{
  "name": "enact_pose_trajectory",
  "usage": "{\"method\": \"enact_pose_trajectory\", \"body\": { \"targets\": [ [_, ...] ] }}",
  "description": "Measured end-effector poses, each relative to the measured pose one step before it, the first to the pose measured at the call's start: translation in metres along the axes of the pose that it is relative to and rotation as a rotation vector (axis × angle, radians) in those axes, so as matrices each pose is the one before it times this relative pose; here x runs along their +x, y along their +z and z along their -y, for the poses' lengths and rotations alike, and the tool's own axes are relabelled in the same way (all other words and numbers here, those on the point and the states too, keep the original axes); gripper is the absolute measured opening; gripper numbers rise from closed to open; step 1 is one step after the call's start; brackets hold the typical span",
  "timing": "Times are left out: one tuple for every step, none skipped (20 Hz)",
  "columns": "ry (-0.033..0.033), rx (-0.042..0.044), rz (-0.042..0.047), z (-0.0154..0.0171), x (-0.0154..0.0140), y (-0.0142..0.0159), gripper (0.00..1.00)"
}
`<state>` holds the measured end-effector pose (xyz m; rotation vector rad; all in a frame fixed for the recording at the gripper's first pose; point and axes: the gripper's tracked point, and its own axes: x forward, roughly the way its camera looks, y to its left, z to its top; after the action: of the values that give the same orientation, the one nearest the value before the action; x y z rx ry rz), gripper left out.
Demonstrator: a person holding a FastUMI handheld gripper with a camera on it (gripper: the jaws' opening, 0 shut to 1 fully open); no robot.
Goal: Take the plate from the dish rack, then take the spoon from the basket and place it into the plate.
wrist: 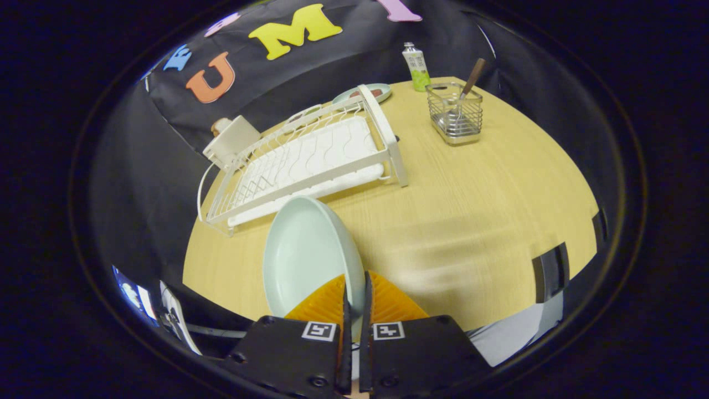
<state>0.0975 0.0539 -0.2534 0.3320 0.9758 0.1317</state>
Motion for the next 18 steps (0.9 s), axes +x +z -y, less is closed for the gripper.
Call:
{"method": "enact_pose_trajectory", "body": {
  "targets": [
    [0.02112,0.01145,-0.01972,0.00504,0.00452,-0.00259,0.12],
    [0.02094,0.01796,-0.01607,0.00559,0.00286,-0.00206,0.13],
    [0.02325,0.01838,-0.01031,0.00218,0.00394,-0.00076,0.14],
    [0.01667,0.00979,-0.00929,0.00163,0.00078,-0.00001,0.15],
    [0.00738,0.00034,-0.00536,0.00476,0.00002,-0.00036,0.16],
    [0.00088,-0.00593,0.00932,0.00300,-0.00076,0.00155,0.16],
    [-0.02423,-0.01995,0.01725,0.00434,-0.00101,0.00195,0.19],
    [-0.02847,-0.03237,0.02403,0.00452,-0.00091,0.00394,0.21],
    [-0.02156,-0.03043,0.02610,0.00253,-0.00385,0.00266,0.22],
    [-0.01360,-0.01731,0.02728,0.00292,-0.00332,0.00478,0.24],
    [0.00099,0.00352,0.03177,0.00058,-0.00349,0.00505,0.36],
    [0.01082,0.01555,0.03184,0.00016,-0.00512,0.00642,0.49],
    [0.02119,0.00624,0.03034,-0.00147,-0.00456,0.00683,0.61],
    [0.01942,-0.00539,0.03436,-0.00161,-0.00258,0.00641,0.71],
    [-0.01322,-0.01516,0.02799,0.00392,-0.00099,0.00676,0.86],
    [-0.02213,-0.02915,0.03720,0.00444,-0.00937,0.01078,0.94],
    [-0.02847,-0.03509,0.03626,0.00797,0.00337,0.00737,1.00],
    [-0.04243,-0.04158,0.03286,0.00761,0.00004,0.00563,1.00]
  ]
}}
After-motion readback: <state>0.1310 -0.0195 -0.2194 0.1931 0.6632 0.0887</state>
